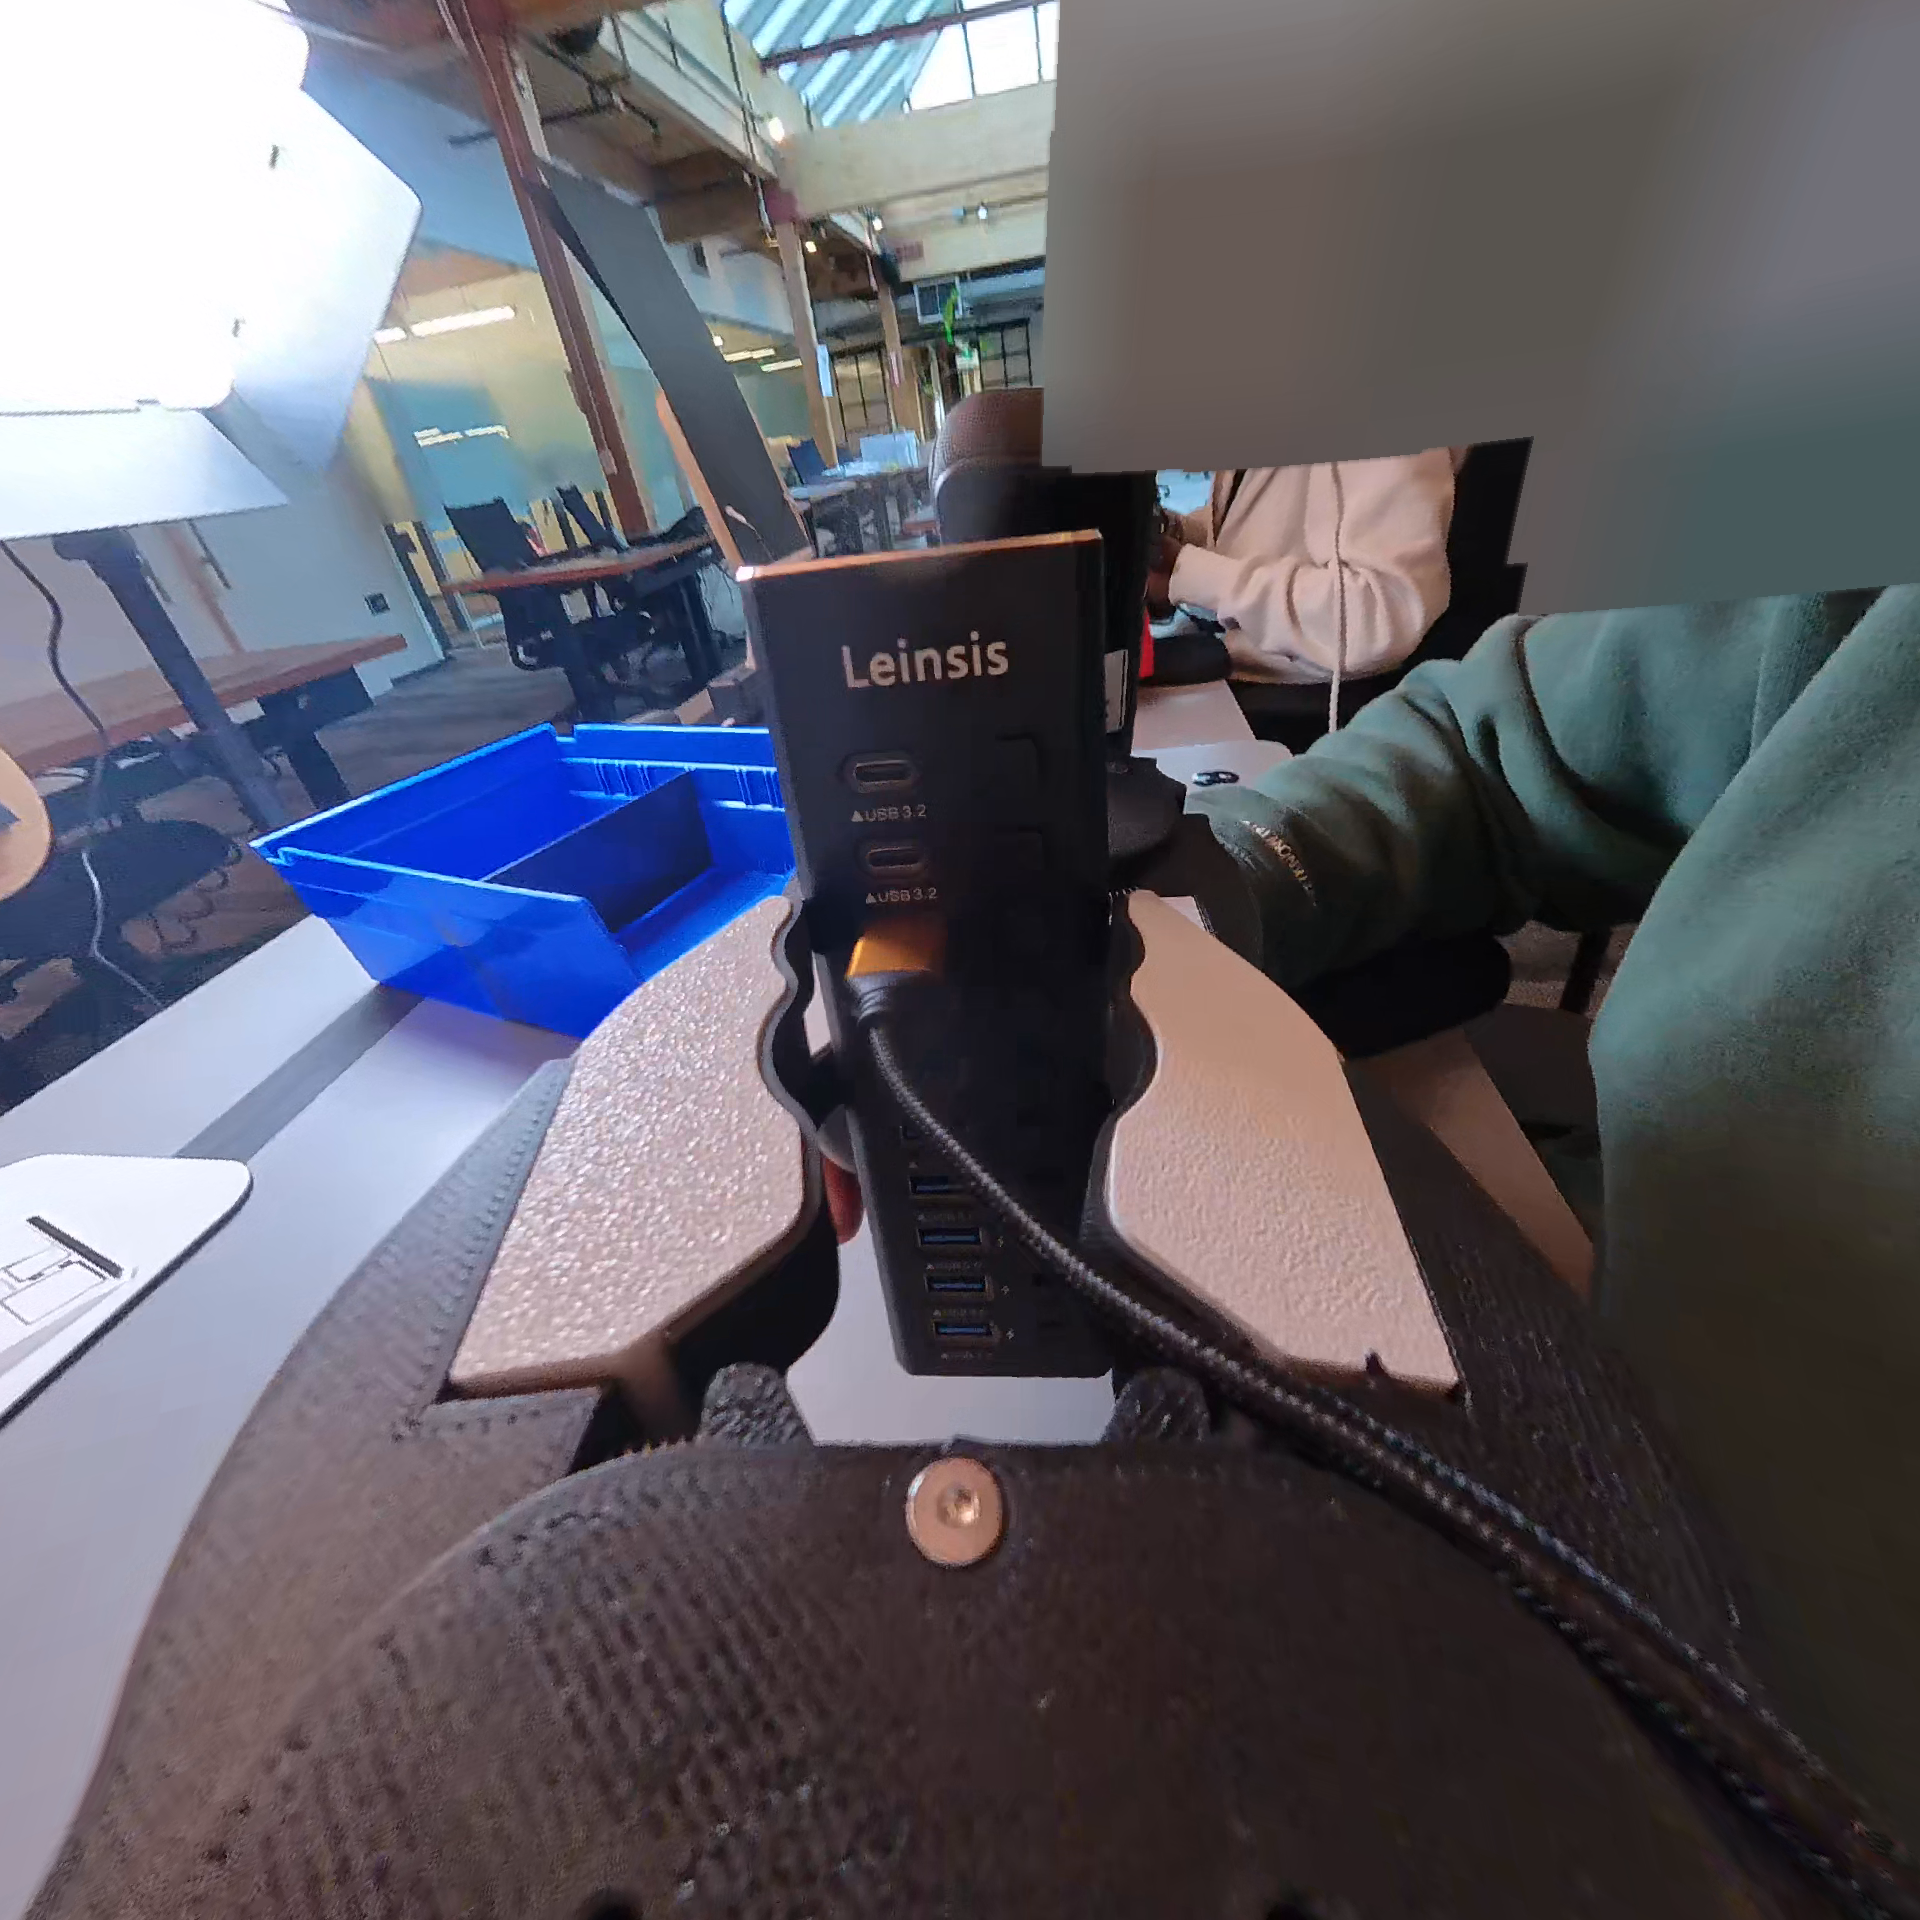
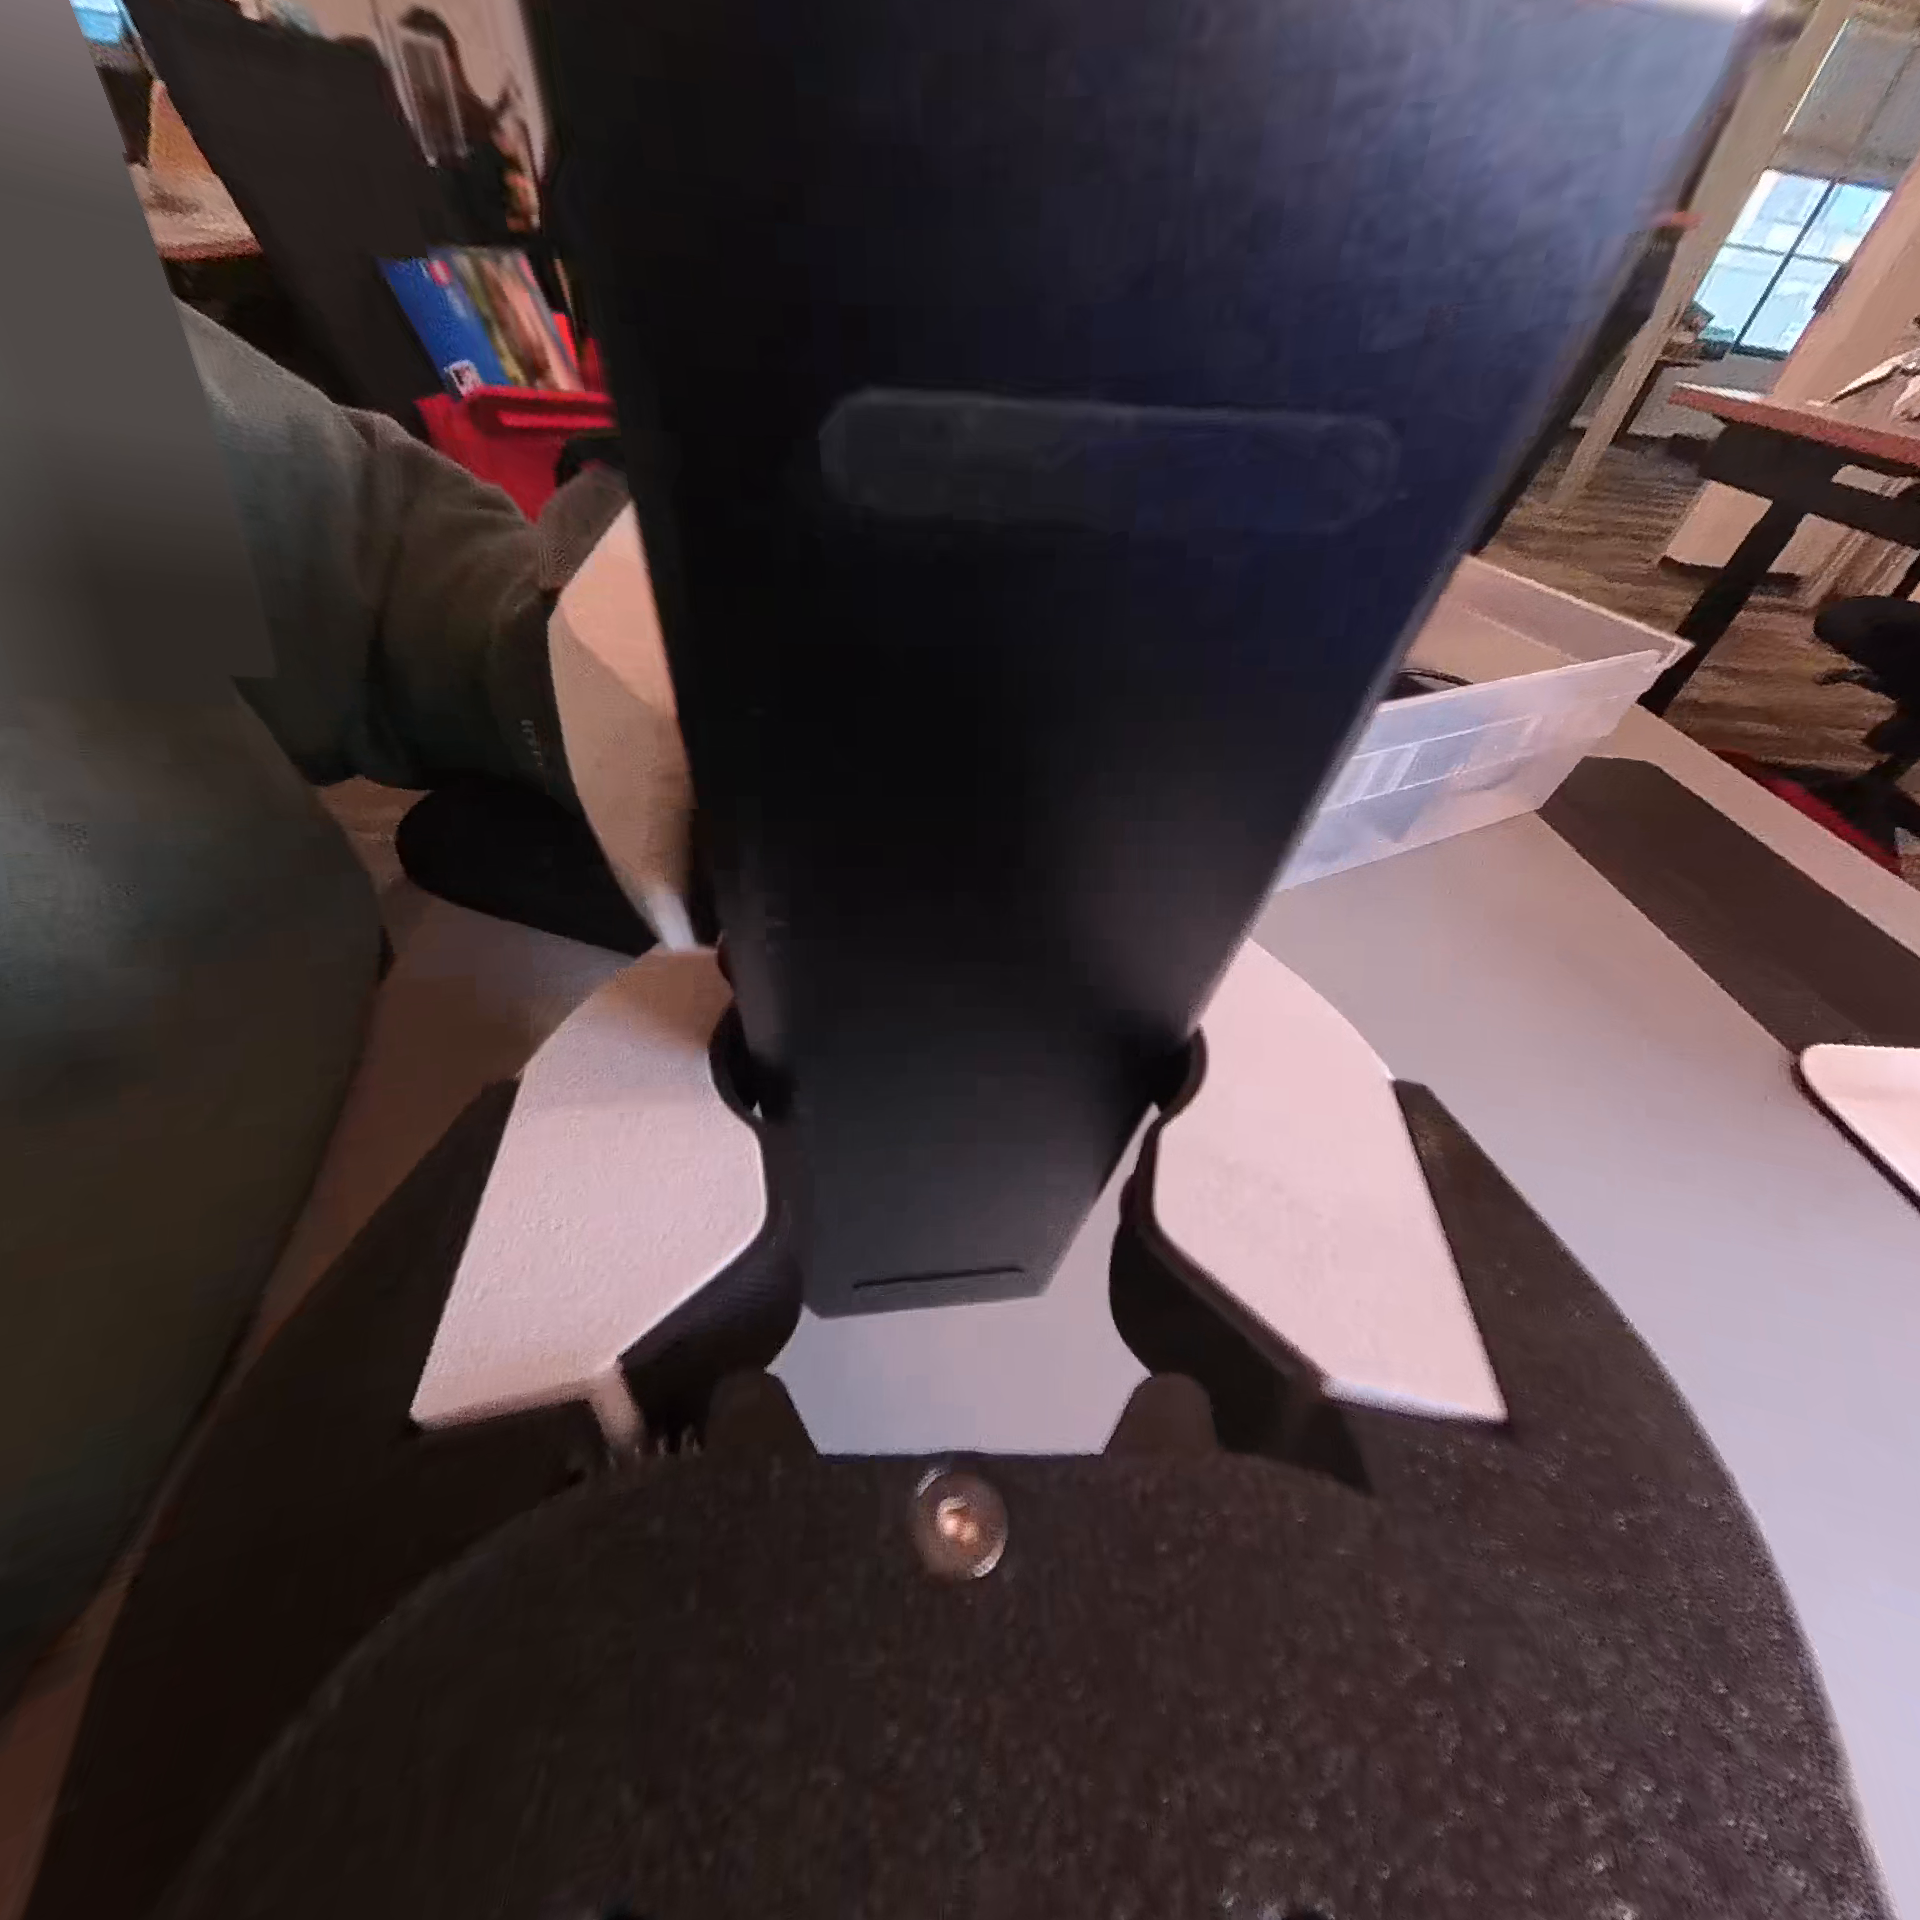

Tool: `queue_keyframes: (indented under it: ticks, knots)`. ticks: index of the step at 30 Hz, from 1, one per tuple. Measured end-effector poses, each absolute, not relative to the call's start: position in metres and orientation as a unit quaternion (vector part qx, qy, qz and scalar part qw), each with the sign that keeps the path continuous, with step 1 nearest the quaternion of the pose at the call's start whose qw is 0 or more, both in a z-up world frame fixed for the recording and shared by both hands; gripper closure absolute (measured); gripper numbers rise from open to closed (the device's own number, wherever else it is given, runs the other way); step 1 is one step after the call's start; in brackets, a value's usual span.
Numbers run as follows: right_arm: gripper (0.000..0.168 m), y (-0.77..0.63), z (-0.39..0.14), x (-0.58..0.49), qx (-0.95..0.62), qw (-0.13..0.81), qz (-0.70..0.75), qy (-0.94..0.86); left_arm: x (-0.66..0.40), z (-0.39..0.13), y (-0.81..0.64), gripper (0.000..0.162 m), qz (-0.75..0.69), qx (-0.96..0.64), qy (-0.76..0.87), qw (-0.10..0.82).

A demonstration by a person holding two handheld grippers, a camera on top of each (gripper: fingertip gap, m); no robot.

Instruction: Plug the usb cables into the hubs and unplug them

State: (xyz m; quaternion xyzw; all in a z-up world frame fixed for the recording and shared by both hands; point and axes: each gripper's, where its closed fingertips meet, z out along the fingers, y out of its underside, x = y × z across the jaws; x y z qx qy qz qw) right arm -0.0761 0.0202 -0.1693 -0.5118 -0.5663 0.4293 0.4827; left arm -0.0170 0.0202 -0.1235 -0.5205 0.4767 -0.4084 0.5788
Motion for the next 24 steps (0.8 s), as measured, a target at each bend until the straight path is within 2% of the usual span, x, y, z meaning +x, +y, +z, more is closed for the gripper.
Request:
queue_keyframes:
  ticks: [7, 11, 14, 17, 24]
  knots:
    - [0.095, 0.024, -0.181, -0.070, -0.536, 0.426, 0.481, -0.548, -0.023, -0.121, 0.032, 0.108, -0.363, -0.539, 0.459, 0.606]
    - [0.095, 0.018, -0.173, -0.063, -0.525, 0.388, 0.550, -0.521, -0.036, -0.139, 0.045, 0.089, -0.354, -0.595, 0.465, 0.552]
    - [0.096, 0.019, -0.163, -0.053, -0.518, 0.383, 0.578, -0.500, -0.050, -0.157, 0.052, 0.085, -0.298, -0.623, 0.492, 0.530]
    - [0.096, 0.028, -0.149, -0.037, -0.509, 0.401, 0.597, -0.472, -0.070, -0.156, 0.058, 0.102, -0.254, -0.627, 0.500, 0.540]
    - [0.095, 0.056, -0.117, 0.025, -0.490, 0.483, 0.591, -0.421, -0.157, -0.122, 0.095, 0.104, -0.186, -0.668, 0.408, 0.594]
